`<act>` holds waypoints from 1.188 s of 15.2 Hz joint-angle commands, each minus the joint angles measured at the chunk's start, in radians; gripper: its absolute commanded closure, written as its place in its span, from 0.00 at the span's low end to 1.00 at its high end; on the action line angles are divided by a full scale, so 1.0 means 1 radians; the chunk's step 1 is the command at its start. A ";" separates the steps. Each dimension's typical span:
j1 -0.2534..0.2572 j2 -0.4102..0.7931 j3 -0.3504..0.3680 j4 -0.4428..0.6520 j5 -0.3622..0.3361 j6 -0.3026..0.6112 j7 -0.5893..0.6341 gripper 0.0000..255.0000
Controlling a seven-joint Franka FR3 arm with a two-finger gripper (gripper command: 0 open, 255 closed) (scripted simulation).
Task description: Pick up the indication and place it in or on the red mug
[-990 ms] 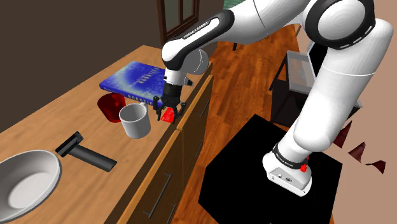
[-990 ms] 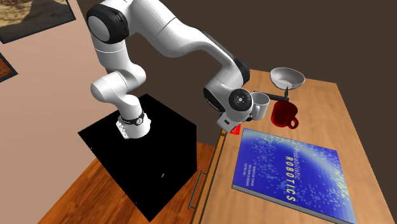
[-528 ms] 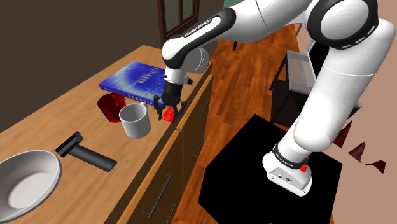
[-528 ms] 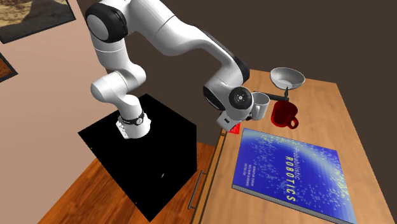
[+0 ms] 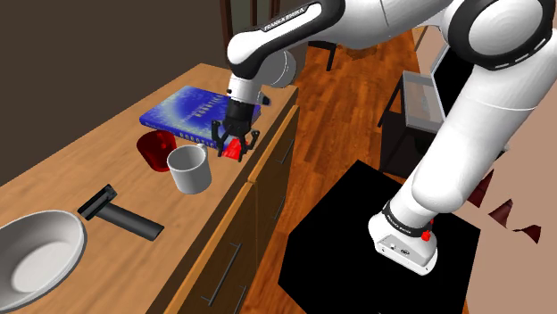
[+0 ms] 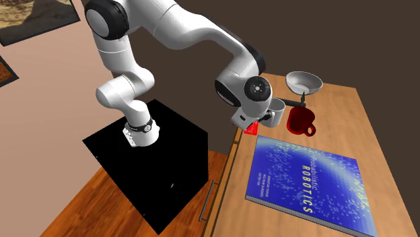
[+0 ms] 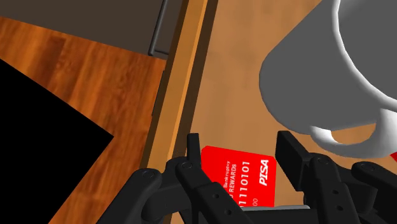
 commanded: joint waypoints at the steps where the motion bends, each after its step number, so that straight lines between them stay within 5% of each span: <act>1: -0.002 -0.013 -0.002 0.012 -0.005 -0.023 0.012 1.00; 18: -0.016 -0.104 -0.013 0.131 -0.030 -0.210 0.111 1.00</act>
